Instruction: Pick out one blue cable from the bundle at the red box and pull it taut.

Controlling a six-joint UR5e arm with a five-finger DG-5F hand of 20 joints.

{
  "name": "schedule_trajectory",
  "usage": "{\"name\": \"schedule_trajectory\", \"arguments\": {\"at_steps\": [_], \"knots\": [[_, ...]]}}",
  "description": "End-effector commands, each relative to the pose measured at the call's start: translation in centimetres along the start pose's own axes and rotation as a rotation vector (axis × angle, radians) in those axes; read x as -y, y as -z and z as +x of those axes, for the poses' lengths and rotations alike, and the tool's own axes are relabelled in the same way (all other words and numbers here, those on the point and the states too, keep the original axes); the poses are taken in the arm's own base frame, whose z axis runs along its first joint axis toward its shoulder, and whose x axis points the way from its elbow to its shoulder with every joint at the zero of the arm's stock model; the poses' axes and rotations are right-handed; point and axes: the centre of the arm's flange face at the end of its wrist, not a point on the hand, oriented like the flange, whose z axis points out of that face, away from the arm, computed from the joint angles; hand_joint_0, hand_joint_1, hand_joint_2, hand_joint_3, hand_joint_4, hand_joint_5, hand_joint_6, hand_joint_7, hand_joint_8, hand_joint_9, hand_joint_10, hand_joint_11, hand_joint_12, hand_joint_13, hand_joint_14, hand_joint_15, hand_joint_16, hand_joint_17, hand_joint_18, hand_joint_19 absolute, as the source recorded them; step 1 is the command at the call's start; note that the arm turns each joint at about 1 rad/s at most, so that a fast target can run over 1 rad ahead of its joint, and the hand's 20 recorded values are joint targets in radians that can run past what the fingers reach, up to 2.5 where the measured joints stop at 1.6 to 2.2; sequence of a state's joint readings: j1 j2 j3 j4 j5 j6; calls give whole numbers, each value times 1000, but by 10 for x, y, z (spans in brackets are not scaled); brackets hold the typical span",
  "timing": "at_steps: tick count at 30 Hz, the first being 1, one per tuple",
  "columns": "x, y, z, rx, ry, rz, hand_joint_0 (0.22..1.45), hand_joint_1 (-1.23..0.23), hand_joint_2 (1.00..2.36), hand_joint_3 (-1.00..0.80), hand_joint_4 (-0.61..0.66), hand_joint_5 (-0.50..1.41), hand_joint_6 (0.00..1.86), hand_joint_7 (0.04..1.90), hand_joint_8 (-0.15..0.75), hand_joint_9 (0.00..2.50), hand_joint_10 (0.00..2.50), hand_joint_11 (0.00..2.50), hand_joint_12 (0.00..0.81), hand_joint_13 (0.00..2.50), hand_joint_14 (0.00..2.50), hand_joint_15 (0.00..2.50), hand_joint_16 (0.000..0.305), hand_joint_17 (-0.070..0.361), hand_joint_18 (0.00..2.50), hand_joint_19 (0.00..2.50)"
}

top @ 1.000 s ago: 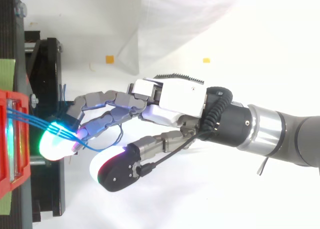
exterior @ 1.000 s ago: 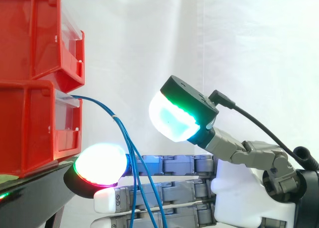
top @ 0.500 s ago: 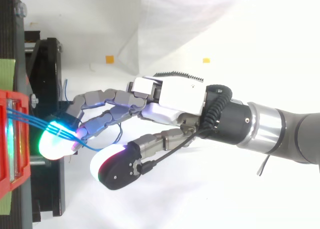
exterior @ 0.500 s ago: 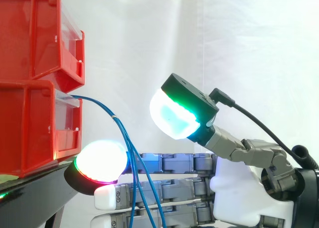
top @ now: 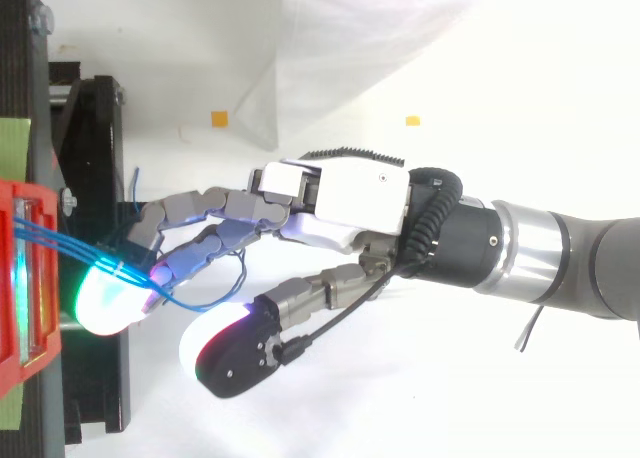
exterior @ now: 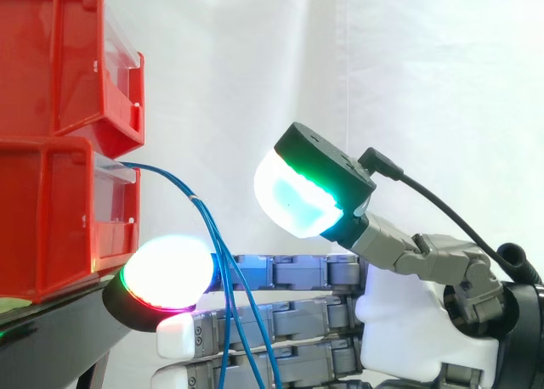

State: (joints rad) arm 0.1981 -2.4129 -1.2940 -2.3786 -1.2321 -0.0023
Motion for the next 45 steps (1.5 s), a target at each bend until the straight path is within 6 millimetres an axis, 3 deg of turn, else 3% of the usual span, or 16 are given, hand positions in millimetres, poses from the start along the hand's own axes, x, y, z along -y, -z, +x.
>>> {"name": "schedule_trajectory", "arguments": {"at_steps": [1,9,27,45], "knots": [[-1,-1,1,-7,12,-8,581,-641,1007,-413,171,-143,504,977,187,682,14,337,308,630,14,304,48,107,485,596],[-3,-3,0,-6,-1,-13,585,-634,1008,-398,167,-139,504,999,189,683,14,342,309,635,12,303,47,107,487,596],[-4,-6,-20,-6,1,-15,598,-616,1010,-385,148,-128,504,1071,189,690,14,343,307,641,13,306,47,106,493,600],[-9,-10,-14,-12,6,-25,625,-638,1014,-313,115,-114,503,1187,188,687,16,343,307,642,15,304,47,106,497,597]]}}
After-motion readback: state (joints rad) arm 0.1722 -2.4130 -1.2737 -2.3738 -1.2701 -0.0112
